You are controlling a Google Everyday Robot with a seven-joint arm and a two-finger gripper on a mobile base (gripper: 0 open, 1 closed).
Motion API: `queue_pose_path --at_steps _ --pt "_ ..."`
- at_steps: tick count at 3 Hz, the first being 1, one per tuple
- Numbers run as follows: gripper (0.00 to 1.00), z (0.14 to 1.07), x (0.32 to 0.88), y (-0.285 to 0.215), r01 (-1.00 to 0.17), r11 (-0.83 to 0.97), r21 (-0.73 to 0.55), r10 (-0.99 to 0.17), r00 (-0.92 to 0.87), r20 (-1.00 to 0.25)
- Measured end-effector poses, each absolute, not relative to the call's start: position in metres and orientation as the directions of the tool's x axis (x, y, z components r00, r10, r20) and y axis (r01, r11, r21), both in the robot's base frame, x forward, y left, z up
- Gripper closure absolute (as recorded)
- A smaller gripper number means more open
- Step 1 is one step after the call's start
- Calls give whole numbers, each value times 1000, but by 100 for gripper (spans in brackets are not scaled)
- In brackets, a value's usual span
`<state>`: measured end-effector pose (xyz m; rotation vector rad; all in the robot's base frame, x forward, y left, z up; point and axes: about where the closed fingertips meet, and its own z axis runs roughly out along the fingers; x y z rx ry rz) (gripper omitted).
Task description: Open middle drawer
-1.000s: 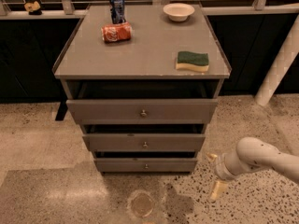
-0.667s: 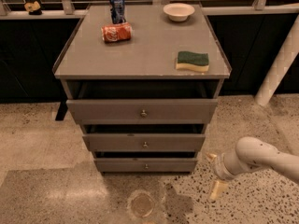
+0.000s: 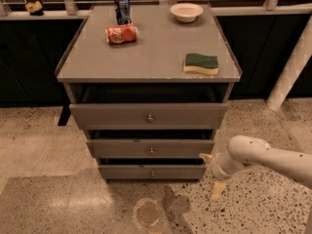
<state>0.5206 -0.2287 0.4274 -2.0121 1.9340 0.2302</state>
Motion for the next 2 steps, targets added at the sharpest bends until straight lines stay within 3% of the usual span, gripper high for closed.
queue_pose_path --at_steps 2 --pt "0 428 544 -212 -951 -7 -309 -948 105 -301"
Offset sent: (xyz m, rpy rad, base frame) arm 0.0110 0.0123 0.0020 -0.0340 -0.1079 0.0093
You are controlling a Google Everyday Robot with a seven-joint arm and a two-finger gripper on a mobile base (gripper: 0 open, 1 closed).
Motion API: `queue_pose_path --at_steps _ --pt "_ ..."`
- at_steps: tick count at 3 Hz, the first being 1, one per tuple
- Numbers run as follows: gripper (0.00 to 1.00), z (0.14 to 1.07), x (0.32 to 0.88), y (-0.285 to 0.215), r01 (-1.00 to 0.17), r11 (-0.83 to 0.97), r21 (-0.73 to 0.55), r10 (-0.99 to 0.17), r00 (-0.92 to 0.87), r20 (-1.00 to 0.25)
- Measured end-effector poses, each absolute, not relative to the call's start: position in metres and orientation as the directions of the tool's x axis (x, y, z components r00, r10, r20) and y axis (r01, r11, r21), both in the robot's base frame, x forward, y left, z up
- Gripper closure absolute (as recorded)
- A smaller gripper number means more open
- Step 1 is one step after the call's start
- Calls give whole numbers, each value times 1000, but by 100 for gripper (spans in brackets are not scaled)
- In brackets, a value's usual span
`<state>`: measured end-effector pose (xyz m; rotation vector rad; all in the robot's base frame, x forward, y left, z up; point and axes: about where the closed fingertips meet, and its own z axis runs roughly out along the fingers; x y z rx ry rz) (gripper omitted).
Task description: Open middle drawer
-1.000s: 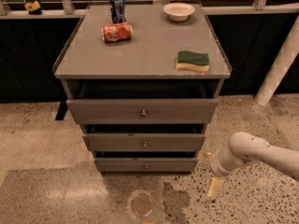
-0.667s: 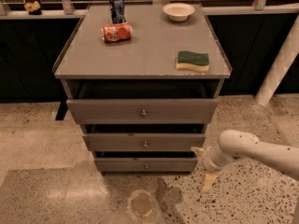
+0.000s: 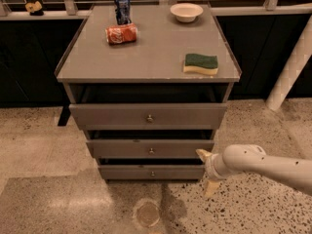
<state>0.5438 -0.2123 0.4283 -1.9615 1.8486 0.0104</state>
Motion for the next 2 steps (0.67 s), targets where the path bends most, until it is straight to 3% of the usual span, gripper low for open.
queue_pose_path --at_steps 2 --pt "0 427 578 -205 -929 -2 -370 -942 126 -312"
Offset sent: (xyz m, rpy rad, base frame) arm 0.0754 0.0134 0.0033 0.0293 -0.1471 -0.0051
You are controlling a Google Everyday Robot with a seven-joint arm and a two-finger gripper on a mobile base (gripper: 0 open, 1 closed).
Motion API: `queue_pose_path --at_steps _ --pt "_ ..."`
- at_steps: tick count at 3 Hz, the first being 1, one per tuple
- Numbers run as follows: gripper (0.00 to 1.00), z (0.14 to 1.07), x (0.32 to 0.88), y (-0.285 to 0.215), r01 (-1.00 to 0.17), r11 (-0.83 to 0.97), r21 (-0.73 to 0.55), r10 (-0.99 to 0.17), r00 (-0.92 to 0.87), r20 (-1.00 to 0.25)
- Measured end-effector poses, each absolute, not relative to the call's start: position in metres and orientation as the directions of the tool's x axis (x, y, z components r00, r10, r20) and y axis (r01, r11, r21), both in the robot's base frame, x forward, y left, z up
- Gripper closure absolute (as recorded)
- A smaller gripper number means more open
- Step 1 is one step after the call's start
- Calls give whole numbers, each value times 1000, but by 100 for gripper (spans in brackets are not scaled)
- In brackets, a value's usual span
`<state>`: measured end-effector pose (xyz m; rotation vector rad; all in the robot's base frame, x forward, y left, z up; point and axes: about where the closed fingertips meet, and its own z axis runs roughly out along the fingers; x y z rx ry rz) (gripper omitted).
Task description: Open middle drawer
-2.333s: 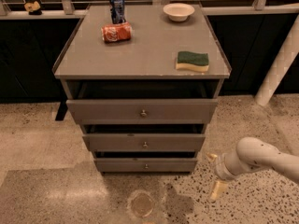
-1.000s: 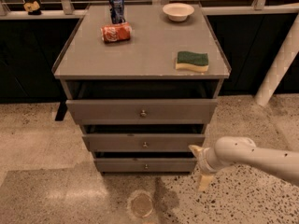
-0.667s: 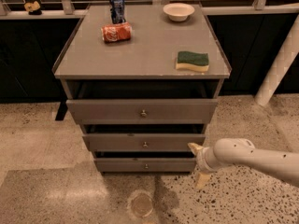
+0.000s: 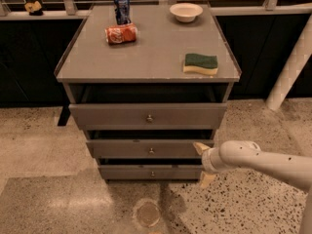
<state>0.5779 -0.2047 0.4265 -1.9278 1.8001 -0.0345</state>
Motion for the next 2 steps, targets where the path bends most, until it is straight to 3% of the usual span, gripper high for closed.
queue_pose_path --at_steps 1,2 --pt "0 424 611 -204 -911 29 -411 -944 110 -312" --pt "0 407 641 -205 -927 56 -371 -946 70 -316"
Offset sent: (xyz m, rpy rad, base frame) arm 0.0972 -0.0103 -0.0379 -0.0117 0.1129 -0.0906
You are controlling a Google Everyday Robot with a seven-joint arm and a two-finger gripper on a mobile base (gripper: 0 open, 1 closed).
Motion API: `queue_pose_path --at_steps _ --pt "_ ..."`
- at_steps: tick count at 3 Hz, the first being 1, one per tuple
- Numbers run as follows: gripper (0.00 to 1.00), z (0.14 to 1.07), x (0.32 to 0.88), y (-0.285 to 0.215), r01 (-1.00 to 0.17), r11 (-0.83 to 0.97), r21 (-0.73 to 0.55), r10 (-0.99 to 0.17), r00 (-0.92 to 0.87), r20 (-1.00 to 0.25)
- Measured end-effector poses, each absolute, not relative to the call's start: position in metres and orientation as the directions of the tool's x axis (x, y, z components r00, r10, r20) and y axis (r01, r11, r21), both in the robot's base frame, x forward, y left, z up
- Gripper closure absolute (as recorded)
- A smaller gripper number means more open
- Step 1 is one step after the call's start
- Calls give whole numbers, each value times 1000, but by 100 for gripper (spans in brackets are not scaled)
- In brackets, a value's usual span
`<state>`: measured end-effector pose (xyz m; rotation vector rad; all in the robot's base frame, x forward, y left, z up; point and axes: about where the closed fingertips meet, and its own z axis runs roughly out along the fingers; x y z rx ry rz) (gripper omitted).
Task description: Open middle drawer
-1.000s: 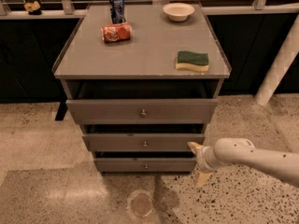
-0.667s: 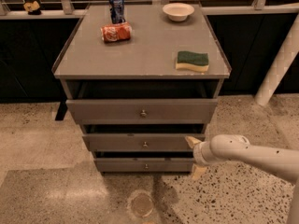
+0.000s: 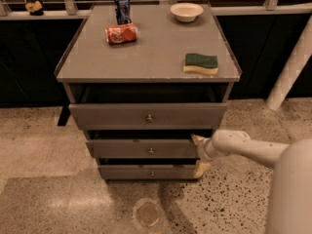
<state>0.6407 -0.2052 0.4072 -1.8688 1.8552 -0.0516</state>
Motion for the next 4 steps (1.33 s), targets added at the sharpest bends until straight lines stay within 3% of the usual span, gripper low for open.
queue_pose_path --at_steps 1,2,4 --pt "0 374 657 -217 -969 69 -239 -954 7 -301" --pt "0 374 657 -217 -969 69 -239 -954 7 -301" --pt "41 374 657 -217 -969 69 -239 -954 7 -301"
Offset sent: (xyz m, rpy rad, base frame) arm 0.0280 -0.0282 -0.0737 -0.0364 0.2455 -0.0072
